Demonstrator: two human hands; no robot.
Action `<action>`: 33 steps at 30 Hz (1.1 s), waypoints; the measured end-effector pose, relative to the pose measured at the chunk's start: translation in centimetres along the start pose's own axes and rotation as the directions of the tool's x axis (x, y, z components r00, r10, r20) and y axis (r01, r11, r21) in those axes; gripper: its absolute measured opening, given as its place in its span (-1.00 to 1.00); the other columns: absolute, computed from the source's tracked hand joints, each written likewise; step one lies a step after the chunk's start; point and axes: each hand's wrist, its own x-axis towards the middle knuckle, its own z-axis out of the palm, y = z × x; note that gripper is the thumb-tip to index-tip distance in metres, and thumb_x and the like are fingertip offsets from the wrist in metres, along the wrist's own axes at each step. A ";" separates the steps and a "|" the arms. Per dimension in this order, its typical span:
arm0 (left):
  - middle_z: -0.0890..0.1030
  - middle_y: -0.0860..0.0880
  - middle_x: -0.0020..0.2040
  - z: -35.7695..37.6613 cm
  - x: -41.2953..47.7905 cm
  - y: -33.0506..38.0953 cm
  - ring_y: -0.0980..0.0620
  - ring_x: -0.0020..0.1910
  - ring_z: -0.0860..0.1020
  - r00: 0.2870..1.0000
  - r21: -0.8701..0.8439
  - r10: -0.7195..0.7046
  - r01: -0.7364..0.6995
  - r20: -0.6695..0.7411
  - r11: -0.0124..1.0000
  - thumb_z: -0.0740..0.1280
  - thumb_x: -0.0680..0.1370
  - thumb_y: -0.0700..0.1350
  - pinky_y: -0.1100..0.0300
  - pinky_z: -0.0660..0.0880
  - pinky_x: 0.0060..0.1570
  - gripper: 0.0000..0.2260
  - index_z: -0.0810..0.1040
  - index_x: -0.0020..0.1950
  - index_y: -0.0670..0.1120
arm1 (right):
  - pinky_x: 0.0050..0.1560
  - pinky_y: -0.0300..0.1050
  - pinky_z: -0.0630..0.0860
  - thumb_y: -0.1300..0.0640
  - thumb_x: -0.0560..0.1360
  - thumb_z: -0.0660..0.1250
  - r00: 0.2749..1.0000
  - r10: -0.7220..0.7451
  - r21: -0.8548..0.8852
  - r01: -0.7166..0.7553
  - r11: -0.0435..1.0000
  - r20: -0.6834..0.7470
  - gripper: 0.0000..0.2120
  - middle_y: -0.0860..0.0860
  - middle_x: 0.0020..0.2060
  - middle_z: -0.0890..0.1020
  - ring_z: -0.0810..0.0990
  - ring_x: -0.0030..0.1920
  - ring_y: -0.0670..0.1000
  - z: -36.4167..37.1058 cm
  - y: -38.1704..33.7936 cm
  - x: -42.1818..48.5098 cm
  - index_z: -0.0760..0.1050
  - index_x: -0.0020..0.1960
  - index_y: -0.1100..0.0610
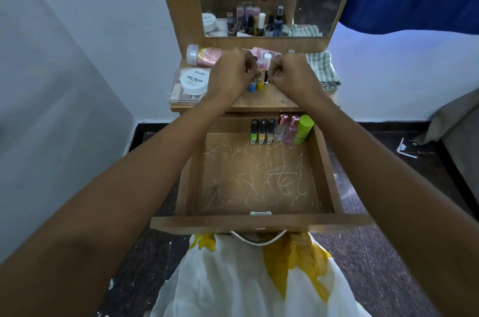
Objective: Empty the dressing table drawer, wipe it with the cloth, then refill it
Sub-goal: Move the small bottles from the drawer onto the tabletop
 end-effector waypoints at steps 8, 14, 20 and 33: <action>0.65 -0.06 -0.02 3.2 -5.4 -1.2 -0.01 -0.04 0.61 0.965 0.112 -0.066 0.038 0.256 0.993 0.34 0.52 -0.09 0.10 0.57 -0.02 -0.86 0.60 0.01 -0.11 | -0.06 -0.02 0.57 0.35 0.47 0.25 0.988 0.082 0.024 -0.086 0.996 0.129 -0.87 0.23 -0.15 0.64 0.62 -0.15 0.14 2.2 1.1 -4.4 0.58 -0.09 0.32; 0.64 -0.12 0.06 6.6 -6.5 -2.8 -0.14 0.06 0.60 0.928 0.173 -0.156 0.102 0.339 0.980 0.28 0.53 -0.18 0.00 0.56 0.02 -0.80 0.57 0.14 -0.09 | -0.10 -0.11 0.54 0.27 0.51 0.25 0.940 0.221 0.002 -0.229 0.973 0.261 -0.82 0.19 -0.02 0.62 0.57 -0.17 0.10 5.7 2.6 -5.6 0.55 0.07 0.24; 0.55 -0.14 0.11 9.0 -6.4 -3.8 -0.15 0.05 0.57 0.959 0.151 -0.105 0.067 0.262 0.986 0.24 0.52 -0.32 -0.02 0.54 -0.04 -0.77 0.52 0.14 -0.15 | 0.09 0.07 0.52 0.23 0.52 0.26 0.951 0.178 -0.138 -0.147 0.979 0.253 -0.71 0.20 0.15 0.55 0.55 0.14 0.22 7.6 3.1 -6.2 0.48 0.23 0.23; 0.59 -0.17 0.12 9.3 -6.0 -4.5 -0.15 0.09 0.57 0.958 0.010 -0.130 0.132 0.257 0.991 0.25 0.53 -0.26 0.01 0.51 0.02 -0.80 0.56 0.12 -0.16 | -0.12 0.03 0.47 0.29 0.53 0.19 0.975 0.110 -0.260 -0.058 0.964 0.191 -0.82 0.18 0.07 0.51 0.55 0.06 0.24 8.3 2.3 -5.9 0.49 0.08 0.26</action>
